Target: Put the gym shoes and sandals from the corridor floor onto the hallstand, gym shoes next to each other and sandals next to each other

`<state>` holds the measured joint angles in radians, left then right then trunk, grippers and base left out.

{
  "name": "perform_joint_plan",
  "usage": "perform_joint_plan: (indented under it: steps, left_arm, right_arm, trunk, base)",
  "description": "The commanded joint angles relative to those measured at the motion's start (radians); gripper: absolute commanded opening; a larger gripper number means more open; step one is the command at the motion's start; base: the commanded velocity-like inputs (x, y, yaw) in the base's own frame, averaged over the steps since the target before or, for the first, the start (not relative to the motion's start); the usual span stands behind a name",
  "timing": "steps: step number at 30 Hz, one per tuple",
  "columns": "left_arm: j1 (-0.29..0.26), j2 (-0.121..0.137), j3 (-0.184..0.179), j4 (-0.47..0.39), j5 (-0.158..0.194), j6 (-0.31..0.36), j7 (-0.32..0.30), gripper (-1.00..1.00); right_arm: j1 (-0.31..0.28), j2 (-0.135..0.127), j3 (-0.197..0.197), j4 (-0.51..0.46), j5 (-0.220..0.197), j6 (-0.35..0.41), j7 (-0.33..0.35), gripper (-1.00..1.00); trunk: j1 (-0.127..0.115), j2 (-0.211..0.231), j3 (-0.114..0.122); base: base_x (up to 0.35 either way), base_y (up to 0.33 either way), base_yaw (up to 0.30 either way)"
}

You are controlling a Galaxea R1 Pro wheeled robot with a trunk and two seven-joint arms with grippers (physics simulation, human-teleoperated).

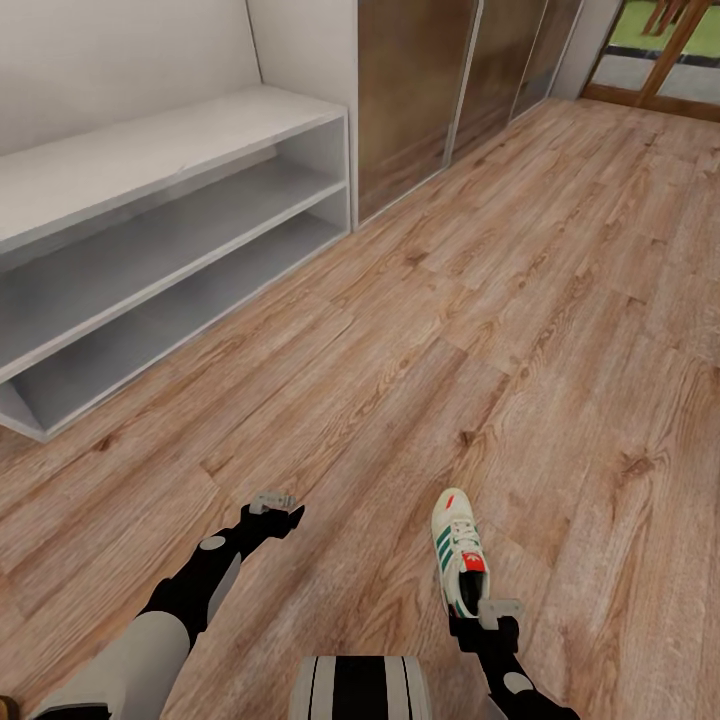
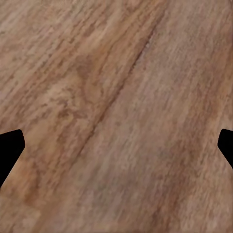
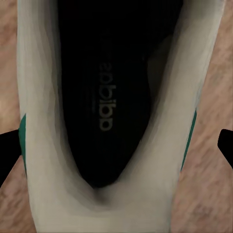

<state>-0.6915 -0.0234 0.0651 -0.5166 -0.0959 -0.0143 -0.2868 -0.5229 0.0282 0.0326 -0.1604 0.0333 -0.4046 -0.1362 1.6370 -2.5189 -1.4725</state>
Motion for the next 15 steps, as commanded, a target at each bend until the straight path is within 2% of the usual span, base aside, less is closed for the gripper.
perform_joint_plan:
  steps: [1, 15]
  left_arm:
    - [0.0, -0.001, 0.007, 0.0, -0.01, -0.002, -0.006, 1.0]
    - [0.009, 0.001, 0.008, -0.027, -0.011, 0.003, -0.005, 1.0]
  right_arm:
    - [-0.001, 0.0, 0.004, 0.001, 0.004, -0.002, -0.007, -1.0]
    - [0.0, 0.0, 0.003, 0.001, 0.003, -0.002, -0.006, -1.0]
  trunk:
    - [0.0, 0.0, -0.001]
    - [0.0, 0.0, -0.001]
  base:
    - [0.015, 0.0, 0.0]
    - [0.002, 0.0, 0.0]
